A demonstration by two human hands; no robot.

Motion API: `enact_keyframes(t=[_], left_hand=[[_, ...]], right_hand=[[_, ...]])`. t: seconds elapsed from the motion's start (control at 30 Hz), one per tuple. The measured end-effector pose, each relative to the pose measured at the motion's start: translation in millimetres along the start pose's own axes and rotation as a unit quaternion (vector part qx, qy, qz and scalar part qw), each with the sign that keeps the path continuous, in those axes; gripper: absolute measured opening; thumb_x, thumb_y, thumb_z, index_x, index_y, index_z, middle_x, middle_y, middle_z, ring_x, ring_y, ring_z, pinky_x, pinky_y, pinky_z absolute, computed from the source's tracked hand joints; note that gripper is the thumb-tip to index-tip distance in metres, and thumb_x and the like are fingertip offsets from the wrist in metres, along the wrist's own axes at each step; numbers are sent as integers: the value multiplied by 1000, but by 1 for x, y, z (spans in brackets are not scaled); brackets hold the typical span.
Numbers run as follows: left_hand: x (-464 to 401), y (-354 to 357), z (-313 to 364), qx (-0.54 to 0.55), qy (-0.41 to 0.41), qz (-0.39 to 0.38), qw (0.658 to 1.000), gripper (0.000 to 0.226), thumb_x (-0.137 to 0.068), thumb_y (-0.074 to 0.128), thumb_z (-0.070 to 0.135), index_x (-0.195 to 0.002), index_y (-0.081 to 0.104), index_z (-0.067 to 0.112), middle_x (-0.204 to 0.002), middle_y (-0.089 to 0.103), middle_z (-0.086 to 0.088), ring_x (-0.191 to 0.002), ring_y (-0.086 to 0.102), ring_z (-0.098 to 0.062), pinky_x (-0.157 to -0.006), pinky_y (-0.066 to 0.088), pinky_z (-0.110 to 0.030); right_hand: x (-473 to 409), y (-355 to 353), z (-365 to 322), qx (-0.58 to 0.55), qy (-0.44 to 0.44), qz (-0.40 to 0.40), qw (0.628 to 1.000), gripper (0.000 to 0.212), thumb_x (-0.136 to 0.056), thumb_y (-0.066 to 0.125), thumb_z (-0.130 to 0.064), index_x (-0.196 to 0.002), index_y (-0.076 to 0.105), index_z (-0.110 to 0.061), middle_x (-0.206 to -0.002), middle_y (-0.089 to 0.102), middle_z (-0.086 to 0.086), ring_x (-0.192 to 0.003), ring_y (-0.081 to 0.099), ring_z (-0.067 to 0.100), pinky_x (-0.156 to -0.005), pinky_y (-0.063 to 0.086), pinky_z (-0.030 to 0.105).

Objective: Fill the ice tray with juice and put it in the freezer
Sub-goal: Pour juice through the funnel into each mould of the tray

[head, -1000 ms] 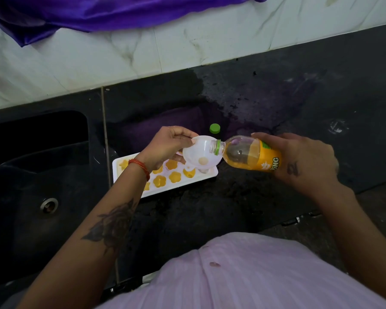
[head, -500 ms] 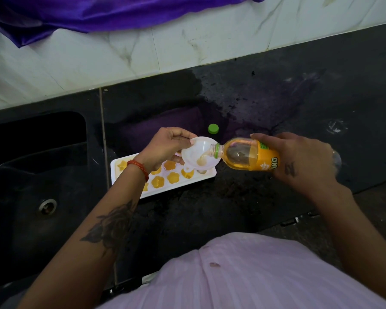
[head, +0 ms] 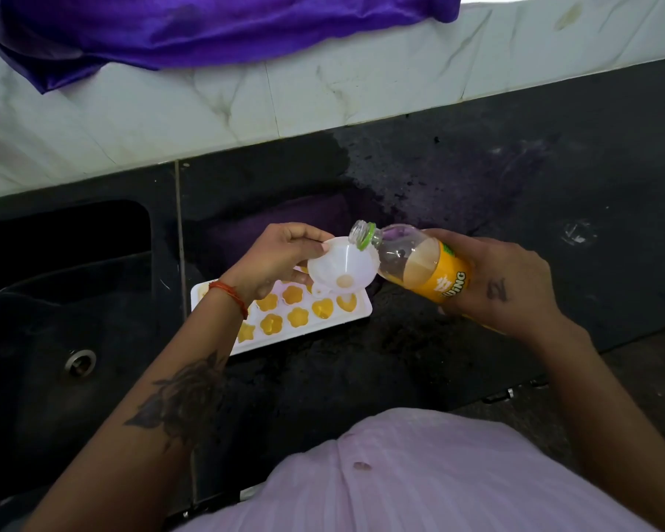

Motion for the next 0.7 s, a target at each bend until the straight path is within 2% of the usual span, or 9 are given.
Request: enact_keyframes(t=[0.13, 0.27, 0.33, 0.47, 0.53, 0.7], left_hand=[[2, -10, 4, 43, -10, 20, 999, 12, -86, 65, 11, -95, 71, 17, -85, 73, -2, -65, 69, -8, -48, 53, -20], [5, -32, 7, 75, -17, 54, 996, 13, -86, 63, 9, -94, 70, 17, -90, 73, -4, -72, 72, -11, -56, 58, -24], [8, -51, 8, 83, -11, 91, 992, 16, -87, 62, 7, -98, 69, 16, -96, 72, -5, -79, 72, -15, -56, 56, -23], [12, -98, 6, 112, 23, 207, 972, 17, -87, 59, 0, -100, 65, 10, -100, 68, -8, -90, 67, -23, -55, 58, -26], [11, -119, -1, 133, 33, 264, 955, 19, -87, 58, -3, -102, 62, 7, -103, 65, -12, -93, 65, -26, -56, 60, -29], [-1, -150, -27, 157, 32, 353, 922, 30, -86, 60, -5, -114, 56, 2, -113, 61, -18, -102, 61, -31, -62, 58, -33]], right_hand=[[-14, -1, -2, -102, 4, 3, 995, 94, -47, 86, -37, -129, 41, -47, -102, 67, -4, -93, 61, 23, -71, 39, 30], [-36, -3, -15, -194, -8, 5, 981, 93, -43, 86, -42, -126, 42, -44, -96, 61, -15, -92, 59, 14, -78, 44, 32], [-49, -6, -25, -254, -20, 11, 967, 91, -43, 86, -41, -124, 44, -39, -98, 62, -14, -92, 60, 12, -78, 47, 30], [-79, -8, -49, -349, -47, 32, 935, 88, -45, 88, -35, -121, 45, -31, -105, 62, -10, -97, 62, 14, -81, 54, 35], [-97, -6, -62, -369, -56, 44, 927, 88, -47, 89, -32, -122, 43, -29, -101, 59, -15, -97, 60, 12, -81, 52, 32], [-139, 17, -86, -412, -53, 64, 907, 86, -51, 89, -28, -122, 42, -25, -95, 53, -21, -87, 54, 0, -68, 41, 9]])
Point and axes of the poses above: each hand's wrist, its own x-axis away from the middle knuckle, its own y-axis out of the palm, z = x × y, the point moved 7 cm from there along -x, towards the middle knuckle
